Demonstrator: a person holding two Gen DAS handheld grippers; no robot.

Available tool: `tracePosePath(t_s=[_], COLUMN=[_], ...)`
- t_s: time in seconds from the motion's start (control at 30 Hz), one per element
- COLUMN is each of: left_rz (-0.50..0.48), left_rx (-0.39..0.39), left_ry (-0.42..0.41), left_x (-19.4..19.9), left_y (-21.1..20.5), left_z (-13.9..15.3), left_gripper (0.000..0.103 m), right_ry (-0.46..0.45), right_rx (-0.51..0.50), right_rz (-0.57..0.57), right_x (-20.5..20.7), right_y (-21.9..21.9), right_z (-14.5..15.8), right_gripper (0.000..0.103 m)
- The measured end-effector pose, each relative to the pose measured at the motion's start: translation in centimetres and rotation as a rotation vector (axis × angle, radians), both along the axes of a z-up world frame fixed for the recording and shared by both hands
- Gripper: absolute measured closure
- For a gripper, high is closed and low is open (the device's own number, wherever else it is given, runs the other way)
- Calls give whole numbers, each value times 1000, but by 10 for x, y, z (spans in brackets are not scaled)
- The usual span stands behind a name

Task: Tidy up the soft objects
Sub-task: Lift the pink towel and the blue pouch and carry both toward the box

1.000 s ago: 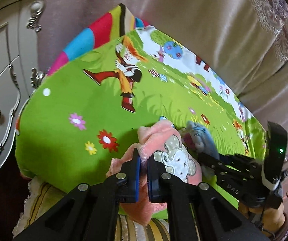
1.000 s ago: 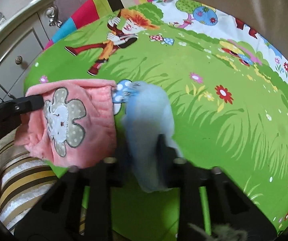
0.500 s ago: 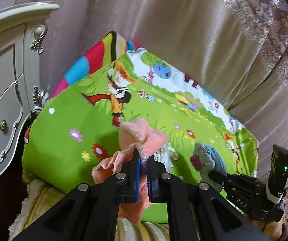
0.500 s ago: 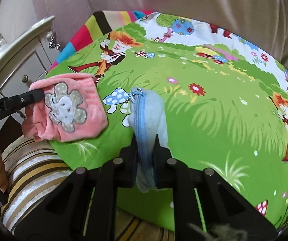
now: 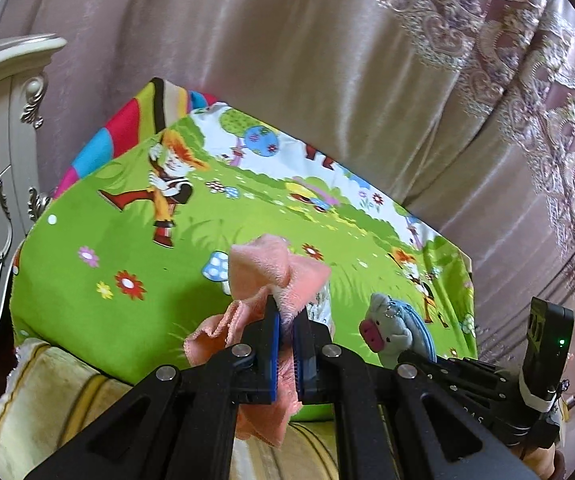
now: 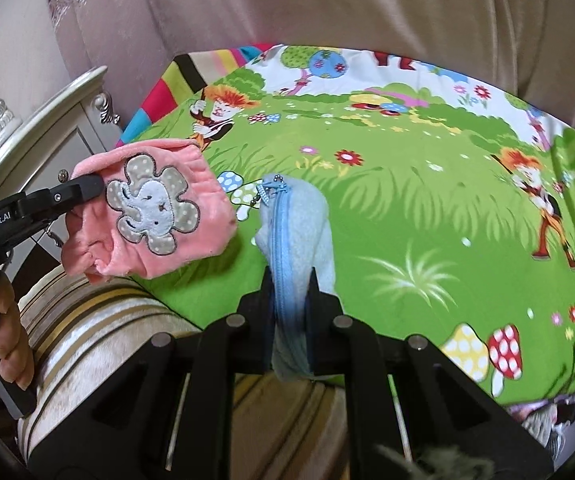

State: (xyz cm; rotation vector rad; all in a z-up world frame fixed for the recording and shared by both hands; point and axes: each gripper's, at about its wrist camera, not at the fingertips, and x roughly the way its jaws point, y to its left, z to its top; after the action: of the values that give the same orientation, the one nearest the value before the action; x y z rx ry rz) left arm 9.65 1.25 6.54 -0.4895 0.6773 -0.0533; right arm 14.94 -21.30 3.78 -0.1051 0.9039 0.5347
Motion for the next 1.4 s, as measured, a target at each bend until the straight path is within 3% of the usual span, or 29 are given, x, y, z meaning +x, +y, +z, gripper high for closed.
tracePosePath(t_s=[0.77,1.13,1.4], left_rz=[-196,-315,-517], left_rx=[51,60,26], left_ry=[-26,-12,17], left_x=[-24,-31,-29], left_y=[-112,-167,-240], left_z=[29,36,36], left_gripper=[97,97,97], right_ry=[-53,-100,-134], right_rx=[81,29,-67], right_rz=[-173,-301,-478], right_x=[-66,-92,-116], right_y=[-110,-157,-211], right_z=[26,37,47], right_gripper=[88,88,88])
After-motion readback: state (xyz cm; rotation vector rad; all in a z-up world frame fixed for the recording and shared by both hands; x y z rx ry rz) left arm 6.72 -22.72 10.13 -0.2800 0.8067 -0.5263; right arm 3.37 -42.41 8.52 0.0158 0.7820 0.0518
